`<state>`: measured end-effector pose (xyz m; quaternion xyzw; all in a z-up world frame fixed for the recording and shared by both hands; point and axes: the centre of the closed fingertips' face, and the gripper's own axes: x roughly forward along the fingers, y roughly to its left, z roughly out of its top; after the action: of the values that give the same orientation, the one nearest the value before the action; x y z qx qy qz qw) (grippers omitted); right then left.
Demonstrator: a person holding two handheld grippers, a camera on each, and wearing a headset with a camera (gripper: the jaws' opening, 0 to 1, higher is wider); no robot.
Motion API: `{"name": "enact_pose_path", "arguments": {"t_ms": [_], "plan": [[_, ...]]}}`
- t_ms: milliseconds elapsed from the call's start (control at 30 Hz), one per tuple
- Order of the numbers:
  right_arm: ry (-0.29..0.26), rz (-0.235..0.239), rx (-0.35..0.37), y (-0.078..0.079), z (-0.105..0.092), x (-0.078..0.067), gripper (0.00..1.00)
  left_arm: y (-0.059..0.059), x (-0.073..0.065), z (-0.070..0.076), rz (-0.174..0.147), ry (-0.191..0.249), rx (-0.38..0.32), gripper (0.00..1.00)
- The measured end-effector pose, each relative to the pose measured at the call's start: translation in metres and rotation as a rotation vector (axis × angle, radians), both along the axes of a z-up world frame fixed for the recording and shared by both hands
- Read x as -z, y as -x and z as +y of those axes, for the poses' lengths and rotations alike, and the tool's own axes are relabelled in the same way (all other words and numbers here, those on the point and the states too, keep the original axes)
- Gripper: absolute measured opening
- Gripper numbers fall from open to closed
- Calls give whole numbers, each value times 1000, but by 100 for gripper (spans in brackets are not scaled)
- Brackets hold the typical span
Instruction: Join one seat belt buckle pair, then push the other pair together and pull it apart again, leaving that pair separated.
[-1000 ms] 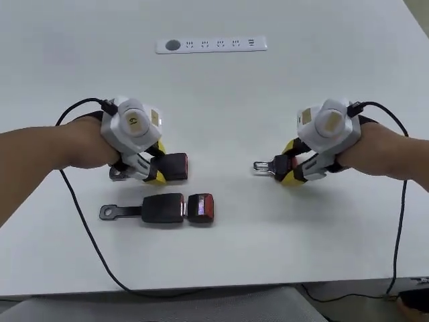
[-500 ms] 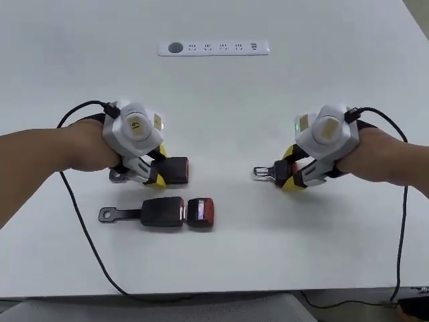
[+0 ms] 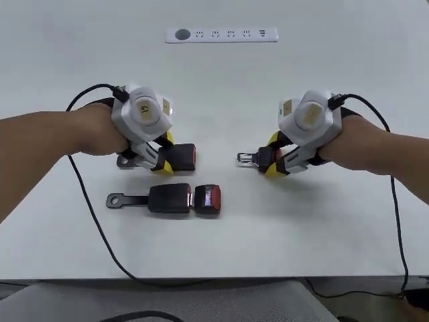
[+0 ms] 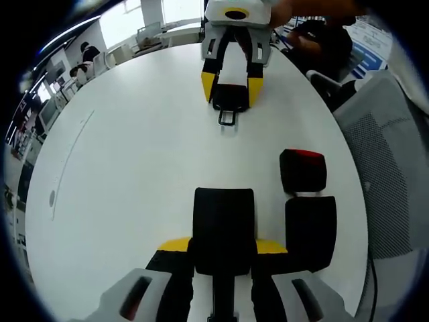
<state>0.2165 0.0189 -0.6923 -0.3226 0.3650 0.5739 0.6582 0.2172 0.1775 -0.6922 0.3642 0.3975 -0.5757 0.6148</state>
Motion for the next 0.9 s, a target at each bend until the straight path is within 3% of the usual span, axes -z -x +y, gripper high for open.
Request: {"name": "enact_pose_path", "arguments": {"t_ms": [267, 567, 900], "plan": [[-40, 8, -21, 3, 33, -2, 32, 0, 0, 1, 0, 0, -4, 33], [-21, -6, -59, -2, 66, -1, 32, -2, 2, 2, 1, -9, -2, 33], [-18, -13, -69, -1, 76, -2, 32, -2, 2, 3, 1, -5, -8, 33]]}}
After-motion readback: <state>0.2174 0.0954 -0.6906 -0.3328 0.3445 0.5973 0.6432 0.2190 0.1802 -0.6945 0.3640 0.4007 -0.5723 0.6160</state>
